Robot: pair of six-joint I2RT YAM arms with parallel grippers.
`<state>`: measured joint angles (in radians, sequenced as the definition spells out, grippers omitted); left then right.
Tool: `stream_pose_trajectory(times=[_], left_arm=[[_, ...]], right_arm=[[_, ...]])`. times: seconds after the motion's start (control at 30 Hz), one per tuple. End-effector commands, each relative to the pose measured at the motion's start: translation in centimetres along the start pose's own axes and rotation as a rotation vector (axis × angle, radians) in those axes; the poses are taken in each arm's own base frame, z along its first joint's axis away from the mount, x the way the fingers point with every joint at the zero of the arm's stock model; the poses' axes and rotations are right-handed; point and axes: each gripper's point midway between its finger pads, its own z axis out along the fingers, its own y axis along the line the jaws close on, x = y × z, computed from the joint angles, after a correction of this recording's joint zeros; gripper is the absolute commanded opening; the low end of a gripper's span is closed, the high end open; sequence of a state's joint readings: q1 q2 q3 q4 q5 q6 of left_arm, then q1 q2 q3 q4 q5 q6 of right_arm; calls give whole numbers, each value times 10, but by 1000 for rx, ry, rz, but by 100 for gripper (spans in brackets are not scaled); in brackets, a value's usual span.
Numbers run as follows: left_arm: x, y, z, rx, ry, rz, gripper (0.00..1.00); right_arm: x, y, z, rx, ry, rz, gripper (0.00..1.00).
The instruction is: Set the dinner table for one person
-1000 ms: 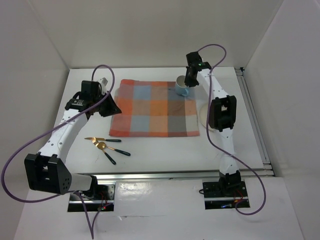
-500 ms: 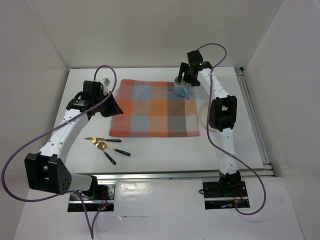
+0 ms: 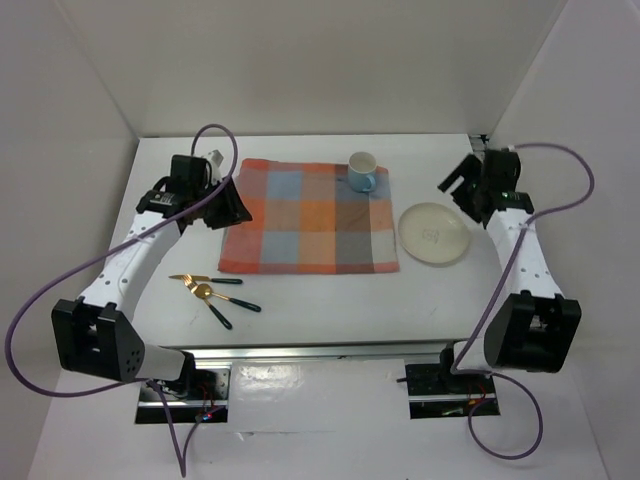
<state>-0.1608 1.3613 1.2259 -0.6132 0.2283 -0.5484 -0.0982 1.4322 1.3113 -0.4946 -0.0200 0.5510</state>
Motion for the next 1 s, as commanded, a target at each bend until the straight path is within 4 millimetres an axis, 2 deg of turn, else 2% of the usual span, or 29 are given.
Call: stream_pose_trajectory(times=[0.0,0.03,0.07,0.13,0.17,0.27,0.3,0.47,0.53,0.63,0.67,0.7,0.73,0.8,0.83,0.9,0.97], left_arm=[[-13,-7,2,5,-25,35,51],[-11,-6,6,1,-16,32,53],[-12,-10,6,10,-20,41,53],[-11,-11,6,18,-16,41,53],[-10,-13,6,27,-12,41,53],[-2,-11,10,23,9,43,53],[-1,-11,9,27,0,45,53],[6,-4,14,10,15,40,53],[10,-1,16,5,24,38,53],[8,-2,16,9,16,40,52],[8,-2,16,9,16,40,52],[8,-2,16,9,16,40,52],[10,-1,16,4,25,37,52],[10,-1,16,4,25,37,52],[10,-1,16,4,25,46,52],[12,-3,16,9,29,53,52],[17,2,20,-8,44,48,52]], right_arm=[[86,-74,11,192,198,196,86],[114,-94,10,245,248,234,85],[125,-100,7,262,265,252,83],[136,-111,4,292,256,309,83],[149,-118,5,303,264,323,82],[162,-133,7,337,248,376,82],[157,-133,11,325,209,394,82],[168,-149,26,363,227,446,81],[165,-148,36,360,215,472,81],[169,-149,45,368,230,503,73],[173,-151,46,377,241,504,60],[169,-152,49,395,238,512,51],[163,-149,50,390,233,512,27],[156,-149,42,416,214,514,7],[149,-152,38,432,179,515,0],[120,-140,21,384,84,498,0],[99,-131,7,340,9,467,0]])
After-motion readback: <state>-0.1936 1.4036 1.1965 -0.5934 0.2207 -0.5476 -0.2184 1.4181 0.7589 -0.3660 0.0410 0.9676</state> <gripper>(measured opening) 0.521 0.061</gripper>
